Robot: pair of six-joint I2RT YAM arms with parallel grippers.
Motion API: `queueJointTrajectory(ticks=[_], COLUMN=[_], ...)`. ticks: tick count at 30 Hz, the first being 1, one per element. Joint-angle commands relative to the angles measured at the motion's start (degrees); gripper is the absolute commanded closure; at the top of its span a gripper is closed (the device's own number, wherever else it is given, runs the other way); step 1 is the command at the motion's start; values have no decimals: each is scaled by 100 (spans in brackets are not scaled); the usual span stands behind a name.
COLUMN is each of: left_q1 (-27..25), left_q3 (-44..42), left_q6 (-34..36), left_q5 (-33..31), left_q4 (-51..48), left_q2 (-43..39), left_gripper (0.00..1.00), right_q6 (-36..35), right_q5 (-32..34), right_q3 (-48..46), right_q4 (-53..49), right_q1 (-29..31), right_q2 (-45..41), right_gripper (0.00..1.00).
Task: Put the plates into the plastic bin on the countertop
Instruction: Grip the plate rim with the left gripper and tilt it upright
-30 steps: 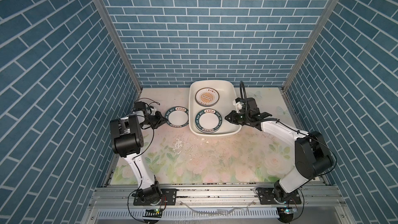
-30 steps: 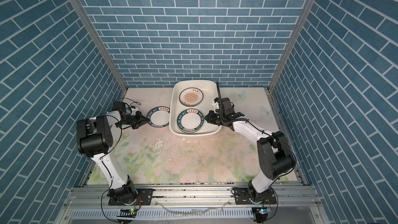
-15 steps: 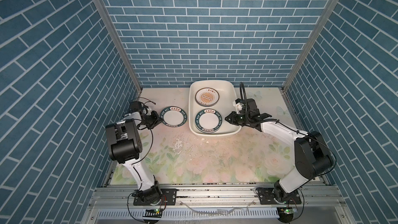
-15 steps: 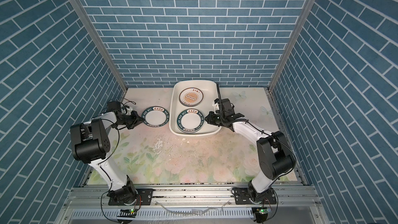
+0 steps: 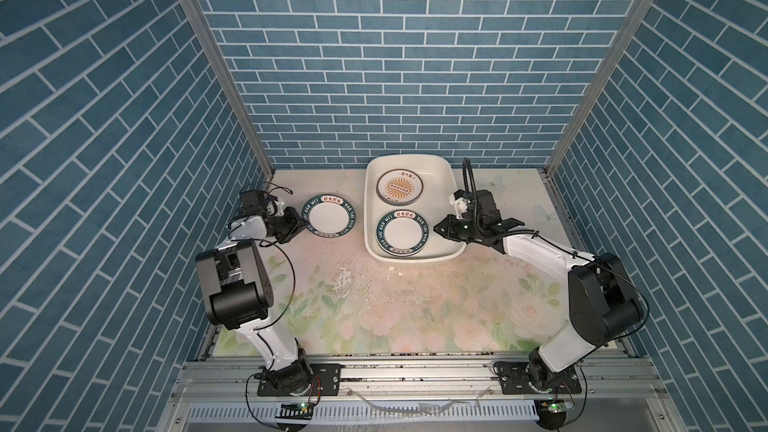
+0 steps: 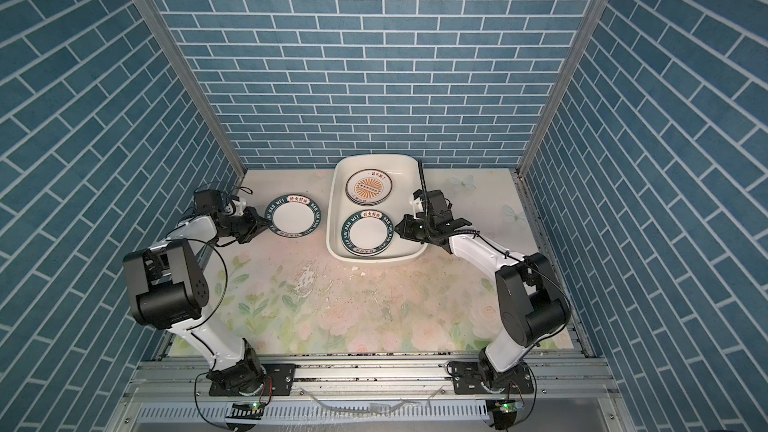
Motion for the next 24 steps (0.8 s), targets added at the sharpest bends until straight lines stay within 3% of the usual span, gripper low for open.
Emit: queueJointTrajectory(ticks=[1, 8, 12, 24], left_q1=[86, 119, 137, 118], left_q3=[59, 115, 124, -34], left_q6=[-63, -93, -158, -401], left_q5=[236, 361, 458, 1060], left_q4=[59, 97, 141, 683], left_q2=[-333, -654, -834, -1137], left_gripper=[100, 100, 100, 100], right_q6=[121, 132, 228, 355], right_q5=[-88, -135, -227, -279], right_q3=[31, 102, 51, -16], right_q4=[68, 68, 229, 392], right_q1=[5, 6, 5, 5], right_q2=[-156, -181, -200, -293], right_gripper=[84, 82, 73, 65])
